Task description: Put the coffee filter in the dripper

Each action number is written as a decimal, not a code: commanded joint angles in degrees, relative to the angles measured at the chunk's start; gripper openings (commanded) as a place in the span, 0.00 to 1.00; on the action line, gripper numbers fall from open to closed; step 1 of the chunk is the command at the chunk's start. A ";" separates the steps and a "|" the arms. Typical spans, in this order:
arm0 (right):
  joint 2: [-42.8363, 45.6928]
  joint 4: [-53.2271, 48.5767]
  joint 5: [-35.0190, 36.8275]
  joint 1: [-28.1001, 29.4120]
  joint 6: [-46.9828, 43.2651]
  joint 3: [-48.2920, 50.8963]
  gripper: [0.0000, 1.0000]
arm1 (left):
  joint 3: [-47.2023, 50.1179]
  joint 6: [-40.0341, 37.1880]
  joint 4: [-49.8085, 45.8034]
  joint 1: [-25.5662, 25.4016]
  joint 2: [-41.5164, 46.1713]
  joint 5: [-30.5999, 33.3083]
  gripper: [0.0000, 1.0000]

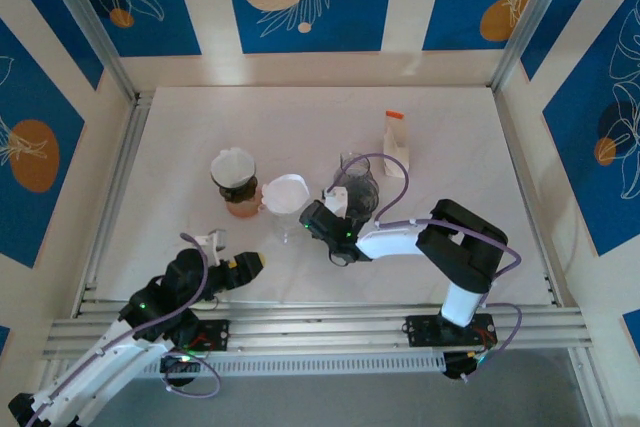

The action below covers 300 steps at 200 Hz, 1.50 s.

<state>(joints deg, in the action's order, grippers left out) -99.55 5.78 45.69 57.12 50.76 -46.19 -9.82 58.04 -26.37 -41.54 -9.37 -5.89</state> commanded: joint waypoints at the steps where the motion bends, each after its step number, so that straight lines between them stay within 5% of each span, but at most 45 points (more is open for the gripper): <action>1: 2.65 -0.60 2.56 0.74 1.77 0.96 0.37 | 0.09 -1.15 1.64 -0.50 -1.83 -0.34 0.83; 153: 18.39 -6.63 2.19 8.69 3.25 9.03 0.55 | -1.25 -1.74 3.96 -0.53 -4.70 -1.67 0.83; 222: 23.73 -1.29 1.90 17.55 3.75 17.08 0.55 | -3.03 -2.73 4.42 -0.64 -4.51 -1.83 0.83; 300: 28.52 -10.60 8.74 21.60 7.24 16.99 0.50 | -4.41 -7.36 25.98 -1.64 -29.87 -4.35 0.32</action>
<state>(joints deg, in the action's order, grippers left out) -74.78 -0.99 49.01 77.93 54.19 -29.23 -11.77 53.12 -10.70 -41.67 -33.93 -9.13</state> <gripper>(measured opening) 0.502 0.365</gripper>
